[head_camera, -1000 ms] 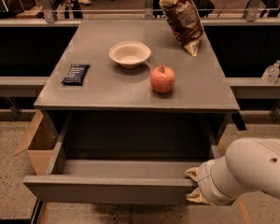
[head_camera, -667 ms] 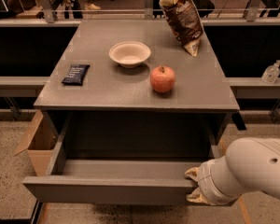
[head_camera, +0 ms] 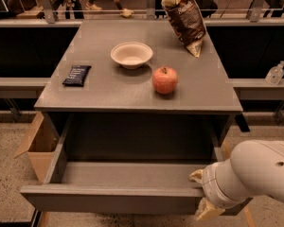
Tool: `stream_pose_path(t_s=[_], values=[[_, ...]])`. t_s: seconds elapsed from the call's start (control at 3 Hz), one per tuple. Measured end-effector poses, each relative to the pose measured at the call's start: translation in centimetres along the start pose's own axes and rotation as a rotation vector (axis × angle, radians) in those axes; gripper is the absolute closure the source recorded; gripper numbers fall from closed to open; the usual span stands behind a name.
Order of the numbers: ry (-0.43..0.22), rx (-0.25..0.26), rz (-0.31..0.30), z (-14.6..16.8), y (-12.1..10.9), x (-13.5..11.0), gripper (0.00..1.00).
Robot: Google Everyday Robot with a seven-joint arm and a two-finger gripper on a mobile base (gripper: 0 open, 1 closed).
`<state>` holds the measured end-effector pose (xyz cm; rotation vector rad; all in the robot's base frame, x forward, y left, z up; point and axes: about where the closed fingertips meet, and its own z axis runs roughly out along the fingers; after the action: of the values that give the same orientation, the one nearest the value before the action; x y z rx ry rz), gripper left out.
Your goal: Open top drawer
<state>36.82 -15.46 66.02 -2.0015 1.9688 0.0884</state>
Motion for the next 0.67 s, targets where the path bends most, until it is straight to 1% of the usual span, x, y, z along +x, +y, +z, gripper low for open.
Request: stream_pose_path(t_s=[0.33, 0.67], values=[[0.002, 0.002, -0.001, -0.10, 0.00, -0.02, 0.00], [0.002, 0.002, -0.001, -0.10, 0.00, -0.02, 0.00]])
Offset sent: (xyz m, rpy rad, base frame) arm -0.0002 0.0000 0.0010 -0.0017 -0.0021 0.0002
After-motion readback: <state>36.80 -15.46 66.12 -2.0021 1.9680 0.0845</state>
